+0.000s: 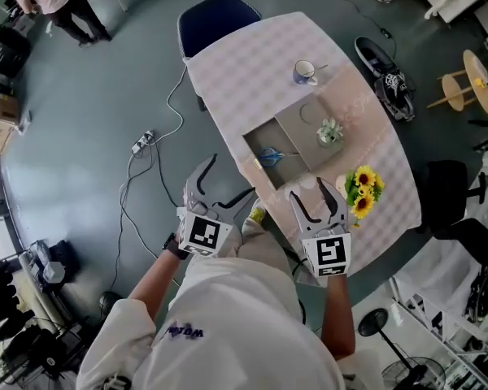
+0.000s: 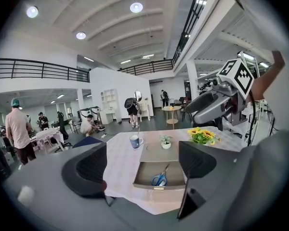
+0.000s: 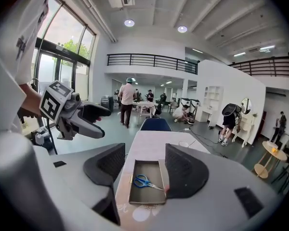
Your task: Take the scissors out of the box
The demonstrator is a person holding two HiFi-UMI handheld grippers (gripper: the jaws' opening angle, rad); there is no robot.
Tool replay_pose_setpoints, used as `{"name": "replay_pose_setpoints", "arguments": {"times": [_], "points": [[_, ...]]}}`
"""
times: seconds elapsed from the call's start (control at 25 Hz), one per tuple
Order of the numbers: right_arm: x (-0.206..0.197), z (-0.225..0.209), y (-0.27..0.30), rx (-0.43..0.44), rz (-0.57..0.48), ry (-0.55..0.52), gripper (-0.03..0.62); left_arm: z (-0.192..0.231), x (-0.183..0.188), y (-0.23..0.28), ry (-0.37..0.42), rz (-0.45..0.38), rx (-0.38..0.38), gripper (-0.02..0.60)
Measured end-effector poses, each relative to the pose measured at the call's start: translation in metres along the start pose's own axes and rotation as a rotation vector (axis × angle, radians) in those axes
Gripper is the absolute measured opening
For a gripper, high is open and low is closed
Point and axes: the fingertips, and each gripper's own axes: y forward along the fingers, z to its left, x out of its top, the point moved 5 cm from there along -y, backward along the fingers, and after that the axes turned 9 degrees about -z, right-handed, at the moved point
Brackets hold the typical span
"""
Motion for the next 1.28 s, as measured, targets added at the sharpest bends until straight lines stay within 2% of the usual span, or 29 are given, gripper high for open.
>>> {"name": "replay_pose_setpoints", "arguments": {"times": [0.24, 0.6, 0.76, 1.0, 1.28], "points": [[-0.019, -0.015, 0.031, 0.049, 0.06, -0.021, 0.244, 0.008, -0.024, 0.02, -0.02, 0.051, 0.0, 0.463], [-0.049, -0.013, 0.082, 0.118, 0.163, -0.091, 0.224, 0.013, -0.067, 0.046, -0.04, 0.116, -0.073, 0.453], [-0.075, -0.011, 0.106, 0.176, 0.229, -0.148, 0.221, 0.015, -0.088, 0.058, -0.025, 0.153, -0.092, 0.448], [-0.118, -0.01, 0.137, 0.27, 0.356, -0.262, 0.204, 0.008, -0.12, 0.075, 0.02, 0.211, -0.191, 0.448], [-0.163, -0.003, 0.177, 0.402, 0.462, -0.299, 0.187, 0.004, -0.153, 0.094, 0.076, 0.264, -0.261, 0.442]]}}
